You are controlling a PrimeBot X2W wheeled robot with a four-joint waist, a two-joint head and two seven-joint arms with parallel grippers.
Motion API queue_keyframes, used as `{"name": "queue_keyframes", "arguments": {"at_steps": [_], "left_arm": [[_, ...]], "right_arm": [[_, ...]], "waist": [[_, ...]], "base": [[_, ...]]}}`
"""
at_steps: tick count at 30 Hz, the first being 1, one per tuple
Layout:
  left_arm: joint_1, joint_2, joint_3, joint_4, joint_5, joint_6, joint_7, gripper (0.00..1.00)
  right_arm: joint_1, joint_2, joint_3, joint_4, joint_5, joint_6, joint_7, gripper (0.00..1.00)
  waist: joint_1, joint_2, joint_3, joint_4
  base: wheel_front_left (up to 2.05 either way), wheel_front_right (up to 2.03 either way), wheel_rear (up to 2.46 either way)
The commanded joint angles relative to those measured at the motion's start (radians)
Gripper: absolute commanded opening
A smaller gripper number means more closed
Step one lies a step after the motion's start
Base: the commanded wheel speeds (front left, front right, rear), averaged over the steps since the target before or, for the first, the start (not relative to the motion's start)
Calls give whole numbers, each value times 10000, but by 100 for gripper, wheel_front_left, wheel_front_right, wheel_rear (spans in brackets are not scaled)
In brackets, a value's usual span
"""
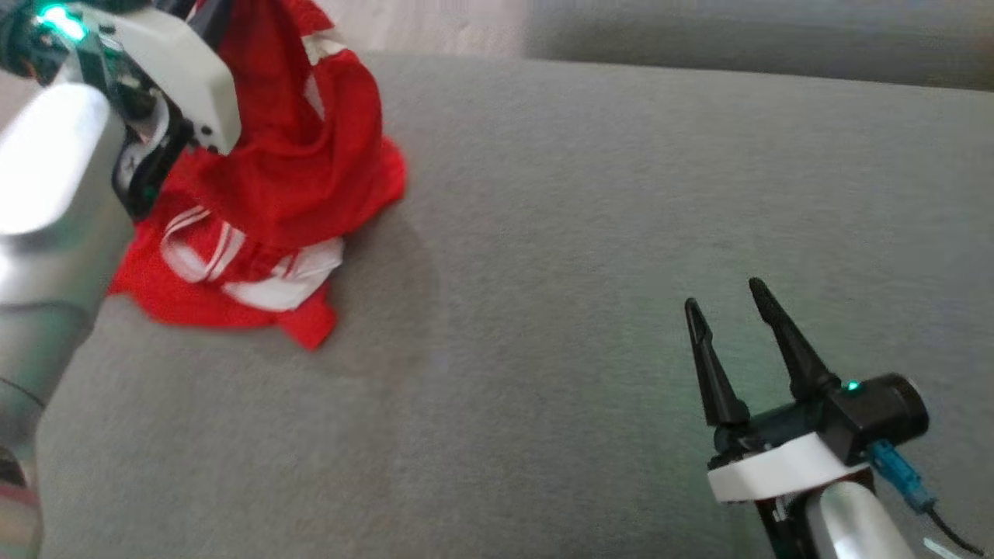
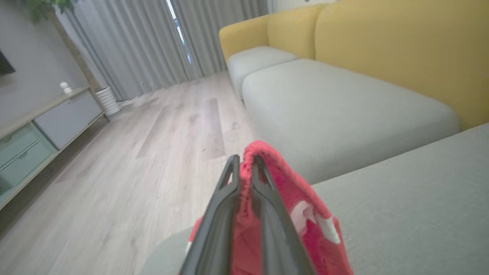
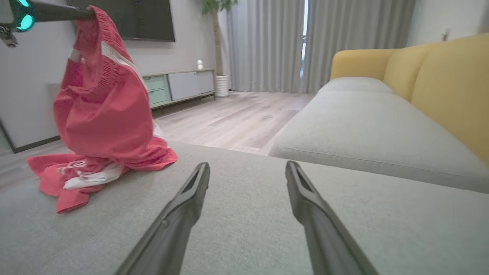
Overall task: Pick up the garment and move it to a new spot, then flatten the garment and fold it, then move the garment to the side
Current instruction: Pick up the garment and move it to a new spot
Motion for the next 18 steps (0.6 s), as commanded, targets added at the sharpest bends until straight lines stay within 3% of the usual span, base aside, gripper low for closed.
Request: {"name": "queue_keyframes", "arguments": {"at_steps": [1, 8, 18], "left_arm": [[-825, 368, 277, -310, -51, 18, -8, 0], [-1567, 380, -595, -1791, -537, 18, 245, 0], [-2033, -287, -1183, -2647, -1062, 17, 349, 0]], "right_arm": [[-66, 36, 200, -279, 69, 77, -109, 100], [125, 300, 131, -302, 326, 77, -109, 100], [-56, 330, 284, -579, 1002, 77, -109, 100]], "waist": [[3, 0, -676, -787], [3, 0, -1279, -2508], [3, 0, -1131, -4696]], "base": [[0, 0, 0], [0, 0, 0], [0, 0, 0]]}}
